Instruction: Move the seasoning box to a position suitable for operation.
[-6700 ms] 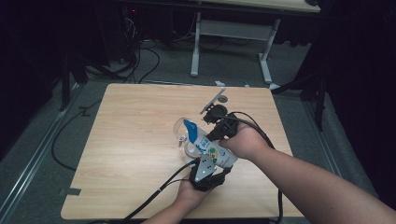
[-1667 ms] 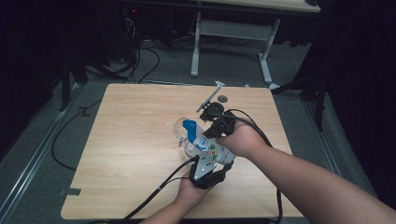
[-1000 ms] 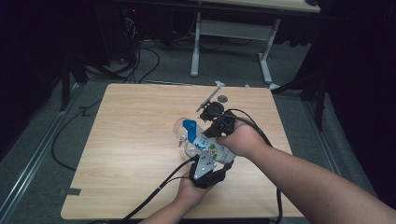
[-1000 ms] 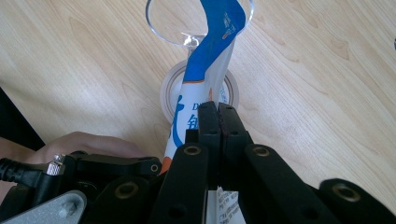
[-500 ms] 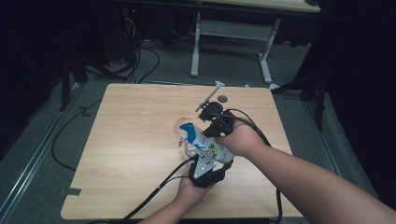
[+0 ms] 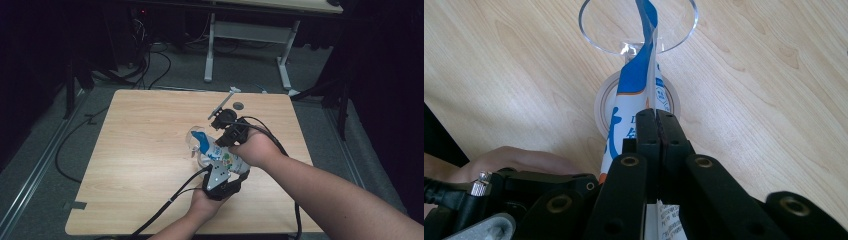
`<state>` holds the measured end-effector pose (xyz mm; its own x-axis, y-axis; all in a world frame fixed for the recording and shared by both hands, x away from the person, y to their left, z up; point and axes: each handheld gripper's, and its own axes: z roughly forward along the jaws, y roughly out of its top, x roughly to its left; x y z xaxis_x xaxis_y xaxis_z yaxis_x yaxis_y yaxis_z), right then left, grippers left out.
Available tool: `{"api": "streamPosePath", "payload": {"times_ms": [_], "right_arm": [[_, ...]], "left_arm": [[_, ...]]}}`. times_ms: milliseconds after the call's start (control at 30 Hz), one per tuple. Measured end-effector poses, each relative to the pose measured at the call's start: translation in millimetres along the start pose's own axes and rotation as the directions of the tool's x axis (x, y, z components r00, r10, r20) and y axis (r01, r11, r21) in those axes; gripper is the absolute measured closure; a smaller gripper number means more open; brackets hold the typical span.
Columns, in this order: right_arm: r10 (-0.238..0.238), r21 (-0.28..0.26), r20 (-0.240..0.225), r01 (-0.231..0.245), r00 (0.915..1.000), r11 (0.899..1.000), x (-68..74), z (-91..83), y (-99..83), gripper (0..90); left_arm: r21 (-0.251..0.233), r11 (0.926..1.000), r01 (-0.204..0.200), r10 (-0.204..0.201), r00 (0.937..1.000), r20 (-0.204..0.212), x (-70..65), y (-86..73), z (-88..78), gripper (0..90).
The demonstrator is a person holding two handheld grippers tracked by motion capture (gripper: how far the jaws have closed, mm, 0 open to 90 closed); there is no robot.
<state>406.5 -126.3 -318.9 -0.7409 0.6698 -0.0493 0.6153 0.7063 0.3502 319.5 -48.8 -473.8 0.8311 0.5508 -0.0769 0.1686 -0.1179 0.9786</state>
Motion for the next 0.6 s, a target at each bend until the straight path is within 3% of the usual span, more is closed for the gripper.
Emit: {"api": "streamPosePath", "payload": {"times_ms": [600], "right_arm": [[-0.004, -0.007, -0.002, 0.004, 1.0000, 1.000, 1.0, -1.5, 0.8, 89.9]], "left_arm": [[-0.013, 0.9999, 0.008, -0.008, 1.0000, -0.001, -0.8, 2.0, 0.1, 57.9]]}}
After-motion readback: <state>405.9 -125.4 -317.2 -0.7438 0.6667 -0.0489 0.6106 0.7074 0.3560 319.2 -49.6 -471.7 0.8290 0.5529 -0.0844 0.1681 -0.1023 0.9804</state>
